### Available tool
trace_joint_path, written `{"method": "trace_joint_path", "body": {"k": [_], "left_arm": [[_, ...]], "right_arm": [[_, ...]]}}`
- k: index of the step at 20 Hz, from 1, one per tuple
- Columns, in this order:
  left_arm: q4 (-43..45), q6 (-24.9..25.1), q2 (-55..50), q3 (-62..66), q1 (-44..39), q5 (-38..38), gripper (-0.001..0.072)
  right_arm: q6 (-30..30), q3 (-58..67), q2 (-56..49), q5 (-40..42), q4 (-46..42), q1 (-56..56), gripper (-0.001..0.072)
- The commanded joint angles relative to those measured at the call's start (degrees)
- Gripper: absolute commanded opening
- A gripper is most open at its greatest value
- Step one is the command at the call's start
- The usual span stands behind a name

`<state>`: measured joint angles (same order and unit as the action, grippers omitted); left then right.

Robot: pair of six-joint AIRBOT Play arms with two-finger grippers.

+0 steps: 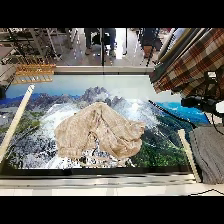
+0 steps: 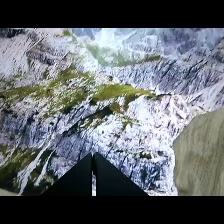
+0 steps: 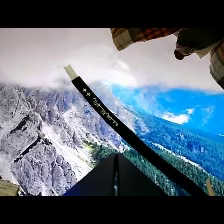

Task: Fold the clothes and pants, and hang the long-sleeved shirts on hangers.

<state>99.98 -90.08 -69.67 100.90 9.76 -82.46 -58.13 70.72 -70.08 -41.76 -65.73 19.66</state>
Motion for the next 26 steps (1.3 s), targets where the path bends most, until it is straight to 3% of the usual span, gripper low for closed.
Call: {"method": "trace_joint_path", "body": {"k": [1, 5, 6, 8, 9, 10, 12, 13, 14, 15, 16, 17, 18, 19, 20, 21, 24, 26], "left_arm": [[-8.02, -0.15, -0.07, -0.17, 0.0, 7.45, 0.0021], [-24.52, 1.05, -0.22, -2.23, 0.0, 10.75, 0.0025], [-27.61, 1.55, -0.22, -4.13, -0.02, 11.19, 0.0028], [-36.76, 9.33, -0.17, -9.62, -0.02, 9.35, 0.008], [-42.86, 14.97, -0.17, -13.22, -0.09, 7.56, 0.0327], [-48.13, 17.99, -0.2, -17.59, -0.33, 4.79, 0.0523], [-48.0, 22.14, -0.17, -26.47, -3.21, -3.17, 0.0483], [-44.22, 24.24, 0.11, -31.69, -6.54, -5.68, 0.041], [-39.95, 25.16, 0.72, -36.35, -10.71, -4.61, 0.0391], [-34.82, 24.94, 1.51, -40.35, -16.33, -0.98, 0.0349], [-28.57, 23.71, 2.25, -42.91, -22.73, 3.61, 0.0317], [-20.92, 19.52, 2.62, -43.89, -28.85, 8.15, 0.0281], [-12.17, 12.46, 2.64, -43.95, -34.69, 12.0, 0.0292], [-3.74, 6.23, 2.45, -43.95, -40.24, 15.06, 0.0468], [3.15, 1.2, 1.73, -43.95, -44.33, 16.52, 0.0716], [6.56, -1.51, 0.7, -43.95, -46.9, 16.7, 0.0712], [6.51, -2.23, -4.22, -43.95, -50.29, 16.85, 0.0707], [6.58, -7.76, -7.41, -43.95, -50.34, 14.16, 0.0707]], "right_arm": [[-0.11, 0.04, 0.04, 1.2, 3.78, -0.07, 0.0014], [-0.96, 0.07, 0.15, -4.28, 6.86, 0.0, 0.002], [-0.96, 0.07, 0.15, -4.98, 6.43, 0.0, 0.0067], [-2.38, 0.07, 0.15, -7.21, 4.57, 0.0, 0.0113], [-6.64, 0.02, 0.15, -8.28, 3.13, 0.44, 0.0159], [-8.68, -0.07, 0.13, -10.29, 3.72, 1.27, 0.0364], [-3.39, -0.15, 0.11, -17.79, 6.62, 3.37, 0.0408], [-0.94, -0.61, 0.04, -22.03, 8.81, 4.48, 0.0487], [0.26, -1.75, 0.02, -25.05, 10.69, 5.27, 0.0548], [0.63, -3.28, 0.02, -27.17, 11.56, 5.53, 0.0548], [0.61, -5.31, 0.02, -28.5, 11.56, 5.51, 0.055], [0.61, -7.72, 0.02, -29.24, 12.11, 5.29, 0.059], [0.61, -10.03, 0.02, -29.57, 13.31, 5.29, 0.0612], [0.61, -12.55, 0.02, -29.68, 14.6, 5.29, 0.0638], [0.61, -14.71, -0.02, -29.66, 15.08, 5.07, 0.066], [0.68, -16.59, -0.17, -29.33, 15.04, 4.44, 0.0661], [1.22, -17.88, -3.69, -27.93, 16.46, -1.66, 0.0668], [1.07, -17.31, -7.23, -22.4, 17.35, -6.56, 0.0668]]}}
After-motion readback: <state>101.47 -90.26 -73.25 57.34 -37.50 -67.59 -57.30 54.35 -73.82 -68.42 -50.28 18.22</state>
